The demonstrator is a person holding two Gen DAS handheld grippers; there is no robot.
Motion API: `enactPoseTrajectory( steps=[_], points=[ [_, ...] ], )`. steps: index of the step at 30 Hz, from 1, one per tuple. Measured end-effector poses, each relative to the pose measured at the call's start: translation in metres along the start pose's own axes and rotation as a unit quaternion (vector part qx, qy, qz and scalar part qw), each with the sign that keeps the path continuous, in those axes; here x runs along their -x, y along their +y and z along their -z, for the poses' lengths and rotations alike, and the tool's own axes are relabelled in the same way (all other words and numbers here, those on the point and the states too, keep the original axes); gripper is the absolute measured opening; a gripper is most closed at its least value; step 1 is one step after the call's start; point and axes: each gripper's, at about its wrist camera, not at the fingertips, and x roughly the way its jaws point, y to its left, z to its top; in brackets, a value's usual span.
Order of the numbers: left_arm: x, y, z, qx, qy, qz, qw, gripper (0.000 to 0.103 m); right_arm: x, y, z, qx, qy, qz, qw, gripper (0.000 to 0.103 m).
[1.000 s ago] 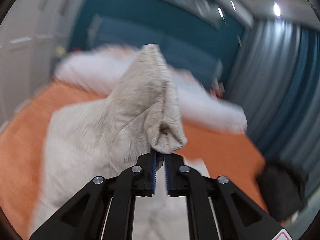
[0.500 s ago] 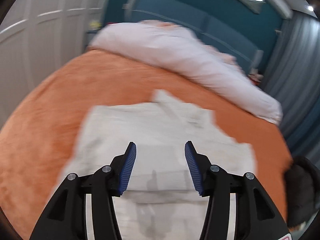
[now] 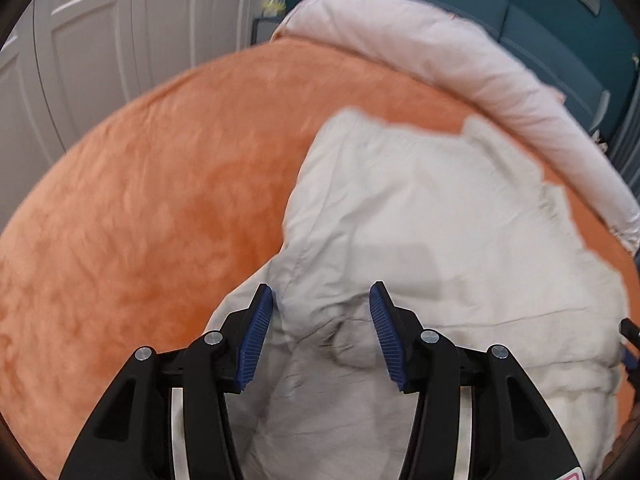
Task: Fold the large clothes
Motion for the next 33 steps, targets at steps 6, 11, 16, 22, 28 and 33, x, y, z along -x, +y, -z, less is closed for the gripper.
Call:
enactPoseTrajectory(
  steps=[6,11,16,22,28,33],
  points=[
    [-0.010,0.015,0.016,0.016,-0.019,0.019,0.9995,0.056,0.053,0.011,0.027,0.062,-0.109,-0.020,0.992,0.005],
    [-0.012,0.006,0.026,-0.008,-0.038,-0.001,0.9993,0.058,-0.006,-0.025,0.042,0.034,-0.022,0.014,0.999,0.010],
    [-0.011,0.006,0.026,-0.007,-0.044,-0.001,0.9990,0.058,0.037,-0.007,0.044,0.024,-0.090,0.065,0.994,0.016],
    [-0.011,0.006,0.029,-0.006,-0.051,-0.003,0.9987,0.058,0.049,0.082,0.034,0.145,-0.122,0.017,0.982,0.017],
    [-0.013,0.006,0.030,-0.002,-0.053,0.004,0.9986,0.059,-0.035,0.092,0.047,0.218,-0.044,0.049,0.974,0.015],
    [-0.015,0.004,0.032,-0.007,-0.060,0.001,0.9982,0.061,-0.043,0.074,0.058,0.197,-0.062,0.032,0.978,0.014]
  ],
)
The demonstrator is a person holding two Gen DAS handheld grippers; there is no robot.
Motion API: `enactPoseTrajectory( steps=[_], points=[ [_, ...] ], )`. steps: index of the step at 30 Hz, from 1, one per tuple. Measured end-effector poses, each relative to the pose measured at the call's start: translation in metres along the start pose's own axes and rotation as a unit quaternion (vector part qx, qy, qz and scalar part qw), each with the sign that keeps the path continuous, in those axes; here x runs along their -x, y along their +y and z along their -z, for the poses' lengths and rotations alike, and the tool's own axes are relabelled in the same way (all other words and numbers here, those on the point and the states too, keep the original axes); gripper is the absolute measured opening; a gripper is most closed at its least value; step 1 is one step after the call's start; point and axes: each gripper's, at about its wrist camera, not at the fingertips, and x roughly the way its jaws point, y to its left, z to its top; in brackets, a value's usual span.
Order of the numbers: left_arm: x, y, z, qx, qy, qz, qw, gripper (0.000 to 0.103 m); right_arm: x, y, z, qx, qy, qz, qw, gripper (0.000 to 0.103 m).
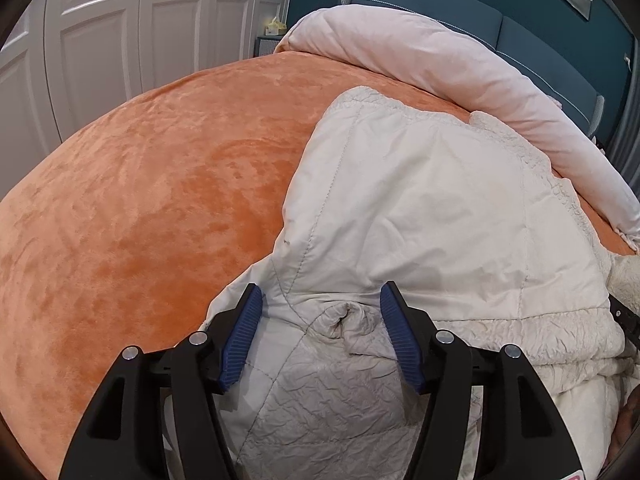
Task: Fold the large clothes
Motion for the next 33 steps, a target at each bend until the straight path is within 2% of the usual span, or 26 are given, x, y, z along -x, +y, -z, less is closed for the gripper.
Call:
enactPoseTrajectory(
  steps=[3,7,9,10,11,13,16,18,19,22,24,25,26,27,28,29,30,33],
  points=[
    [-0.001,-0.002,0.000,-0.004,0.000,-0.004,1.0000,0.061,-0.013,-0.001,-0.003,-0.002,0.006,-0.002,1.000,0.014],
    [0.000,-0.002,-0.004,-0.001,0.009,-0.003,1.0000,0.062,-0.002,-0.006,-0.012,-0.023,0.029,-0.011,0.999,0.015],
    [0.010,0.007,-0.009,0.017,0.022,0.016,0.9995,0.062,0.039,-0.012,-0.008,-0.046,0.036,-0.008,0.998,0.023],
    [0.017,0.012,-0.010,0.027,0.031,0.024,0.9989,0.063,0.058,-0.015,-0.002,-0.049,0.031,-0.016,0.998,0.040],
    [0.031,0.022,-0.009,0.039,0.038,0.033,0.9980,0.065,0.090,-0.021,0.009,-0.046,0.015,-0.019,0.999,0.059],
    [0.060,0.042,-0.001,0.063,0.043,0.050,0.9958,0.081,0.141,-0.037,0.035,-0.034,-0.009,-0.002,0.999,0.072],
    [0.104,0.077,0.020,0.084,0.062,0.062,0.9926,0.085,0.202,-0.079,0.088,-0.044,0.022,0.041,0.998,0.072],
    [0.127,0.100,0.041,0.092,0.088,0.063,0.9899,0.085,0.233,-0.116,0.127,-0.092,0.053,0.066,0.992,0.072],
    [0.136,0.109,0.054,0.098,0.106,0.064,0.9875,0.085,0.243,-0.130,0.142,-0.123,0.064,0.062,0.988,0.072],
    [0.148,0.120,0.086,0.106,0.150,0.070,0.9805,0.085,0.262,-0.169,0.193,-0.241,0.094,0.034,0.965,0.072],
    [0.162,0.118,0.102,0.088,0.144,0.081,0.9824,0.085,0.263,-0.172,0.208,-0.261,0.104,0.023,0.959,0.072],
    [0.167,0.115,0.106,0.074,0.140,0.083,0.9839,0.081,0.260,-0.169,0.212,-0.265,0.106,0.017,0.958,0.066],
    [0.170,0.109,0.110,0.057,0.144,0.084,0.9844,0.074,0.258,-0.163,0.217,-0.269,0.109,0.000,0.957,0.051],
    [0.172,0.105,0.114,0.049,0.152,0.091,0.9830,0.050,0.256,-0.156,0.218,-0.270,0.114,-0.018,0.956,0.043],
    [0.173,0.105,0.116,0.047,0.157,0.099,0.9816,0.038,0.258,-0.150,0.218,-0.261,0.109,-0.007,0.959,0.032],
    [0.178,0.103,0.116,0.043,0.155,0.098,0.9821,0.030,0.261,-0.147,0.216,-0.254,0.105,-0.011,0.961,0.020],
    [0.185,0.103,0.116,0.038,0.152,0.103,0.9822,0.017,0.266,-0.144,0.212,-0.252,0.101,-0.014,0.962,0.018],
    [0.217,0.098,0.108,0.014,0.134,0.121,0.9834,0.011,0.298,-0.132,0.202,-0.225,0.082,-0.025,0.971,0.014]
  ],
)
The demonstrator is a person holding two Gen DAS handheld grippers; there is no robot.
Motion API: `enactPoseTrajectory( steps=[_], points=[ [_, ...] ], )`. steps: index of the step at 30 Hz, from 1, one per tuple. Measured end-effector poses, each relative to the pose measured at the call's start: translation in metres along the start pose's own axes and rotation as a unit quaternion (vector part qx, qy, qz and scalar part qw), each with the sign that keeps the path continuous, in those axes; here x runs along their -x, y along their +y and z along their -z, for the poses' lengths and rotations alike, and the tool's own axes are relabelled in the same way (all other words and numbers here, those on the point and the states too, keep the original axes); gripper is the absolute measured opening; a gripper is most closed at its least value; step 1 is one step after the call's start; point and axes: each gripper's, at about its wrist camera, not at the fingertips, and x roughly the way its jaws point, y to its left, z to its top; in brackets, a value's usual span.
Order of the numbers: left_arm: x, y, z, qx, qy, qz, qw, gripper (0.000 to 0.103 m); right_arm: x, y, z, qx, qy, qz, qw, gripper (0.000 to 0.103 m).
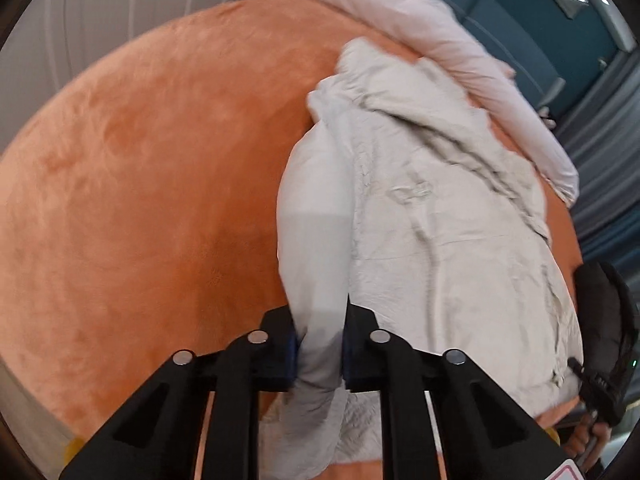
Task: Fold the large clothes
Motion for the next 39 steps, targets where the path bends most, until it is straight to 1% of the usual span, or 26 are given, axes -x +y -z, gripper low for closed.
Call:
enactPoseTrajectory(
  steps=[2,4,5,7,8,11,13,14,15,17,18,19,20,21,22,23,25,26,28,30,32,33,34,35,37,39],
  points=[
    [0.022,-0.009,0.006,-0.026,-0.001,-0.003,0.9996,0.011,0.019,0.007,0.008,0.029,0.006,0.004,1.000,0.014],
    [0.041,-0.014,0.019,-0.050,0.006,-0.004,0.9987,0.011,0.038,0.010,0.027,0.068,0.029,0.020,0.997,0.014],
    [0.052,-0.015,0.032,-0.067,0.013,-0.010,0.9976,0.011,0.043,0.009,0.034,0.079,0.041,0.026,0.996,0.014],
    [0.067,-0.012,0.057,-0.086,0.029,-0.016,0.9958,0.011,0.058,0.001,0.063,0.104,0.080,0.039,0.991,0.015],
    [0.075,-0.008,0.074,-0.093,0.043,-0.021,0.9945,0.012,0.063,-0.001,0.072,0.112,0.093,0.044,0.988,0.015],
    [0.088,0.007,0.119,-0.094,0.076,-0.031,0.9922,0.015,0.077,-0.016,0.112,0.118,0.140,0.057,0.981,0.018],
    [0.096,0.012,0.134,-0.088,0.080,-0.045,0.9919,0.023,0.081,-0.021,0.125,0.125,0.147,0.061,0.979,0.024],
    [0.102,0.012,0.135,-0.082,0.071,-0.050,0.9928,0.024,0.087,-0.020,0.127,0.133,0.138,0.064,0.979,0.025],
    [0.110,0.009,0.131,-0.077,0.058,-0.054,0.9939,0.024,0.090,-0.017,0.122,0.140,0.130,0.070,0.979,0.026],
    [0.127,0.000,0.108,-0.071,0.018,-0.056,0.9957,0.025,0.101,-0.009,0.100,0.152,0.092,0.087,0.980,0.027],
    [0.134,-0.004,0.094,-0.067,-0.007,-0.053,0.9963,0.028,0.107,-0.007,0.092,0.154,0.070,0.092,0.981,0.027],
    [0.143,-0.010,0.078,-0.063,-0.043,-0.048,0.9959,0.040,0.116,-0.001,0.072,0.152,0.035,0.090,0.984,0.030],
    [0.149,-0.021,0.066,-0.062,-0.069,-0.043,0.9948,0.046,0.126,-0.002,0.067,0.147,0.012,0.083,0.986,0.033],
    [0.151,-0.030,0.048,-0.065,-0.097,-0.034,0.9926,0.053,0.129,0.003,0.051,0.138,-0.014,0.072,0.988,0.034],
    [0.148,-0.040,0.029,-0.070,-0.117,-0.028,0.9903,0.053,0.128,0.009,0.042,0.132,-0.028,0.061,0.989,0.034],
    [0.143,-0.048,0.016,-0.074,-0.125,-0.026,0.9891,0.053,0.123,0.017,0.025,0.123,-0.039,0.040,0.991,0.034],
    [0.125,-0.066,-0.013,-0.081,-0.140,-0.020,0.9865,0.053,0.103,0.040,0.001,0.115,-0.050,0.002,0.992,0.034],
    [0.109,-0.079,-0.031,-0.085,-0.148,-0.019,0.9851,0.053,0.086,0.060,-0.012,0.121,-0.057,-0.017,0.991,0.034],
    [0.075,-0.098,-0.060,-0.092,-0.149,-0.016,0.9844,0.053,0.053,0.096,-0.032,0.146,-0.064,-0.037,0.986,0.034],
    [0.047,-0.117,-0.078,-0.096,-0.147,-0.018,0.9842,0.053,0.024,0.130,-0.046,0.172,-0.068,-0.050,0.981,0.036],
    [0.009,-0.131,-0.100,-0.106,-0.140,-0.022,0.9843,0.053,-0.007,0.160,-0.062,0.189,-0.066,-0.066,0.978,0.043],
    [-0.009,-0.135,-0.110,-0.105,-0.137,-0.029,0.9845,0.053,-0.020,0.172,-0.071,0.193,-0.064,-0.072,0.977,0.045],
    [-0.019,-0.134,-0.113,-0.101,-0.138,-0.031,0.9848,0.053,-0.036,0.183,-0.080,0.197,-0.059,-0.081,0.975,0.045],
    [-0.039,-0.133,-0.123,-0.097,-0.130,-0.026,0.9864,0.053,-0.056,0.198,-0.092,0.203,-0.054,-0.084,0.974,0.045],
    [-0.075,-0.131,-0.138,-0.084,-0.115,-0.035,0.9893,0.053,-0.088,0.221,-0.108,0.216,-0.049,-0.079,0.972,0.047],
    [-0.108,-0.123,-0.148,-0.069,-0.092,-0.042,0.9925,0.053,-0.124,0.242,-0.129,0.220,-0.040,-0.073,0.972,0.059]
  ],
)
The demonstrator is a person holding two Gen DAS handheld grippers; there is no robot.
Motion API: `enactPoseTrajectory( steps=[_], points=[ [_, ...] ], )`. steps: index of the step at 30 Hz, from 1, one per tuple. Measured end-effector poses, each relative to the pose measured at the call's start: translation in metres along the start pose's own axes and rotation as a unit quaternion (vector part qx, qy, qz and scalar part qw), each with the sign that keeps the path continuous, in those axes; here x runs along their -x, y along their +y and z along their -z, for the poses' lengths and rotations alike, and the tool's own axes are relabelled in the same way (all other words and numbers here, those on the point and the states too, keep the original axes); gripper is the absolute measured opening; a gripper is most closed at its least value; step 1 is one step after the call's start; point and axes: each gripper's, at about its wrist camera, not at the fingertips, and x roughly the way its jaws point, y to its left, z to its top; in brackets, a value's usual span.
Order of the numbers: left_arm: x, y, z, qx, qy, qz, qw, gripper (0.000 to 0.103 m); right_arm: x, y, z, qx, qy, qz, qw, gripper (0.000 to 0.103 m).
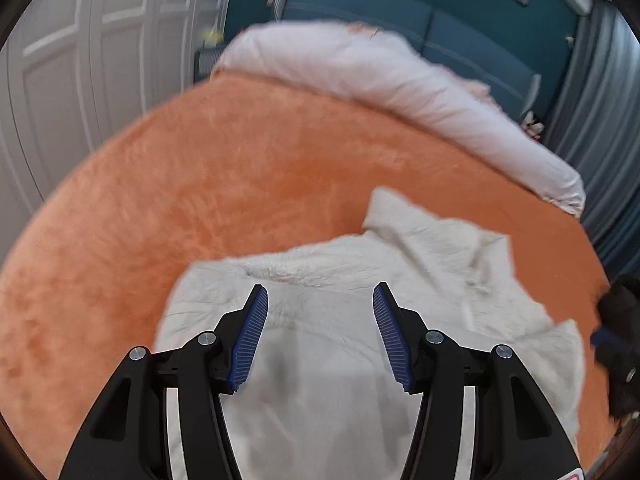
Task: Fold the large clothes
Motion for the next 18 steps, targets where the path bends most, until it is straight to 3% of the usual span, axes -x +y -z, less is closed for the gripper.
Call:
enactPoseTrajectory(
  steps=[1,4,8,11,12,13,14,16,18],
  points=[
    [-0.012,0.006,0.002,0.007,0.009,-0.003,0.9999,0.053,-0.017,0.001,-0.011,-0.003,0.004,0.002,1.000,0.063],
    [-0.052,0.023,0.012,0.023,0.037,-0.014,0.9990,0.053,-0.078,0.012,-0.044,0.012,0.014,0.018,1.000,0.063],
    [-0.067,0.022,0.033,-0.014,0.002,-0.038,0.9992,0.054,-0.136,0.017,-0.066,0.024,0.019,0.052,0.998,0.067],
    [-0.069,0.019,0.040,-0.024,-0.013,-0.046,0.9986,0.055,-0.173,0.023,-0.068,0.042,0.039,0.055,0.997,0.064],
    [-0.069,0.020,0.041,-0.022,-0.015,-0.045,0.9986,0.055,-0.184,0.025,-0.066,0.053,0.051,0.051,0.996,0.055],
    [-0.070,0.020,0.040,-0.020,-0.017,-0.042,0.9987,0.055,-0.192,0.028,-0.064,0.071,0.064,0.049,0.994,0.024],
    [-0.070,0.022,0.040,-0.018,-0.019,-0.039,0.9989,0.055,-0.195,0.030,-0.063,0.082,0.068,0.050,0.993,0.008],
    [-0.071,0.023,0.040,-0.015,-0.021,-0.036,0.9990,0.055,-0.189,0.021,-0.066,0.070,0.039,0.045,0.996,0.000],
    [-0.071,0.022,0.041,-0.016,-0.023,-0.037,0.9989,0.055,-0.189,-0.007,-0.068,0.000,0.026,0.024,0.999,0.000]
  ],
)
